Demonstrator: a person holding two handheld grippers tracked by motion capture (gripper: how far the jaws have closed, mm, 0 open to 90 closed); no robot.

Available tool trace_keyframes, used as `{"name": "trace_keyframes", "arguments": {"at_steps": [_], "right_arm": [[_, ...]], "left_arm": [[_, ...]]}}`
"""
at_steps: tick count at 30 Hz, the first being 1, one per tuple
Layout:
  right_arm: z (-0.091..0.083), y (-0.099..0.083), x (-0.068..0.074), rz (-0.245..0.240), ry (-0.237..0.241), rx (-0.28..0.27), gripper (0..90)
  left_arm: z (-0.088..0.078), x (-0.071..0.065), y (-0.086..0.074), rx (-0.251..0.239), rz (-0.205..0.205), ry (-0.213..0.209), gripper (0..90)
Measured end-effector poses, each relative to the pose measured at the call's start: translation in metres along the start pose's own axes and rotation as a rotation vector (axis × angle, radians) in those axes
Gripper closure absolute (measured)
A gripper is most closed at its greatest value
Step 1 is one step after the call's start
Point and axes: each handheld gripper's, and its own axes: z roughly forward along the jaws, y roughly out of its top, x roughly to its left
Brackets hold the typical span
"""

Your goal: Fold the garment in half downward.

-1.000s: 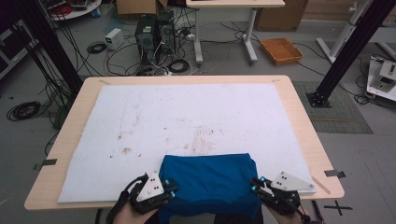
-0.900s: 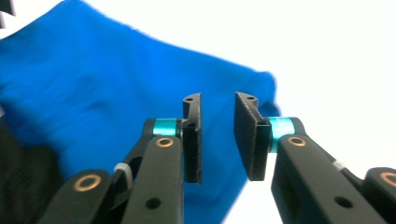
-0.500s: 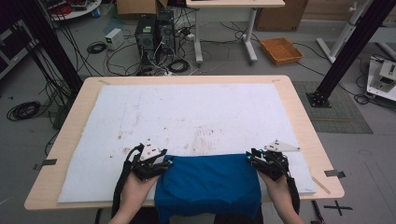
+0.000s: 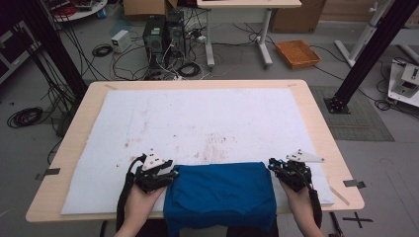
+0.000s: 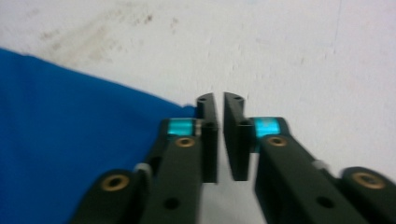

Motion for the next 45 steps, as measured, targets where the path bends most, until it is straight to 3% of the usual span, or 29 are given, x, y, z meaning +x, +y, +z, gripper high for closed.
{"name": "trace_keyframes", "arguments": {"at_steps": [2,4,5,7,9,13,16,18,22,26,29,33,39,45], "right_arm": [[0.001,0.004,0.0,0.016,0.02,-0.009,71.9],[0.006,0.006,0.002,0.023,0.039,0.002,59.2],[0.01,0.007,0.003,0.036,0.047,0.018,58.9],[0.017,0.006,0.006,0.034,0.071,0.049,74.1],[0.019,0.004,0.009,0.003,0.064,0.069,85.2],[0.015,0.003,0.009,-0.006,0.05,0.068,86.7],[0.011,0.004,0.008,0.011,0.053,0.044,79.2],[0.009,0.007,0.006,0.024,0.051,0.019,66.2],[0.016,0.011,0.0,0.094,0.056,0.032,53.0],[0.025,0.005,0.001,0.105,0.096,0.115,60.1],[0.024,0.001,0.001,0.095,0.126,0.125,74.3],[0.022,0.002,0.004,0.05,0.128,0.107,83.8],[0.027,0.015,0.004,-0.014,0.111,0.056,84.7],[0.05,0.045,-0.008,0.006,0.106,0.028,84.7]], "left_arm": [[0.001,0.003,0.002,0.001,-0.014,0.004,57.2],[0.004,0.007,0.003,0.01,-0.023,-0.007,55.1],[0.007,0.007,0.002,0.023,-0.022,-0.013,55.1],[0.01,0.006,0.001,0.053,-0.014,-0.016,56.9],[0.011,0.006,-0.001,0.06,-0.007,-0.032,67.9],[0.009,0.004,-0.003,0.048,-0.021,-0.039,75.4],[0.005,0.007,0.0,0.015,-0.061,-0.043,65.0],[0.004,0.01,0.003,-0.002,-0.082,-0.041,55.6],[0.012,0.014,0.005,0.029,-0.109,-0.066,48.2],[0.018,0.012,-0.001,0.081,-0.134,-0.095,50.4],[0.017,0.009,-0.002,0.074,-0.11,-0.121,66.6],[0.016,0.007,-0.002,0.064,-0.106,-0.131,82.5],[0.02,0.019,0.009,0.048,-0.102,-0.116,84.4],[0.031,0.044,0.032,0.038,-0.08,-0.093,84.4]]}}
